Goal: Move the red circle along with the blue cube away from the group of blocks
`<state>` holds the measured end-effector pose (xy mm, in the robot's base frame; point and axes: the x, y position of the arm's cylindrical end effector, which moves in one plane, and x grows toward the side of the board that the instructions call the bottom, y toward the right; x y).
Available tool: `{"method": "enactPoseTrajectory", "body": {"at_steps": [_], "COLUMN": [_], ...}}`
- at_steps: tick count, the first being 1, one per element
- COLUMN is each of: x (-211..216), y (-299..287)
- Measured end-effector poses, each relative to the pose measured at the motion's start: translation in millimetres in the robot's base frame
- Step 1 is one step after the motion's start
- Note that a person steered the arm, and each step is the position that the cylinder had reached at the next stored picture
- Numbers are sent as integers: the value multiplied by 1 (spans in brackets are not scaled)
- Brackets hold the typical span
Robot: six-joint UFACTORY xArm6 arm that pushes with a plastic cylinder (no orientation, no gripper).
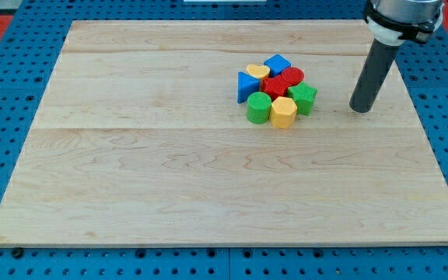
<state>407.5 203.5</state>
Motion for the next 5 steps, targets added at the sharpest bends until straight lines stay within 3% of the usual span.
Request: {"method": "enactPoseTrajectory", "body": {"at_steps": [2, 4, 5], "x": [0, -3, -26], "y": [-1, -51, -70]}}
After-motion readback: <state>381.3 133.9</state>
